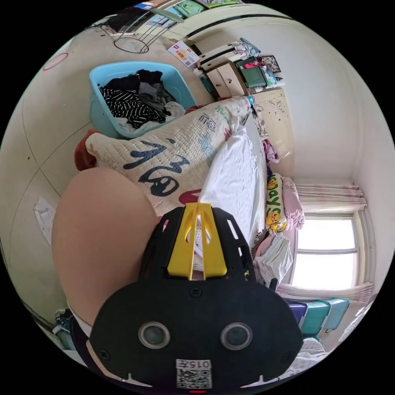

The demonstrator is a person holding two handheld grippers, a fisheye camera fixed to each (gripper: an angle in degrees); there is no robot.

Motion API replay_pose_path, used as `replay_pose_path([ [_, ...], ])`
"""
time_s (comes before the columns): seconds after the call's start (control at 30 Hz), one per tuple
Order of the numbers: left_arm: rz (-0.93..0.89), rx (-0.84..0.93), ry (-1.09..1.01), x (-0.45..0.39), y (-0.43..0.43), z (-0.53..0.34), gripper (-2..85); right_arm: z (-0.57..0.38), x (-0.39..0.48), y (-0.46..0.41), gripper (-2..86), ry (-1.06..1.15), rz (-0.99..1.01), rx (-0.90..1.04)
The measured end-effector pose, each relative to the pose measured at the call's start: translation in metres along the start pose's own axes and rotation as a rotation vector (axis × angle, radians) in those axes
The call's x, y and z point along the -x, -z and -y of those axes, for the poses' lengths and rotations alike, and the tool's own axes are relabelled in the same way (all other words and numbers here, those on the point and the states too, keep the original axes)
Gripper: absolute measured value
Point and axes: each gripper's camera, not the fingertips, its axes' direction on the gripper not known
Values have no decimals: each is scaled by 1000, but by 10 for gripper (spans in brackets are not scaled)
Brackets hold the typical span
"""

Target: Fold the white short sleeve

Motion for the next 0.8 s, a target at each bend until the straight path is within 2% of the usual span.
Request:
replay_pose_path([
  [0.2, 66, -35, -96, -34, 17, 1, 6, 11, -21, -4, 13, 18, 104, -71],
  [0.4, 73, 0, -301, -117, -12, 22, 21, 89, -11, -12, 47, 86, 155, -132],
  [0.57, 57, 118, -679, -263, -117, 13, 47, 192, -16, -27, 57, 89, 222, -175],
  [0.8, 15, 268, -986, -432, -302, -9, 84, 334, -45, -63, 79, -28, 379, -221],
])
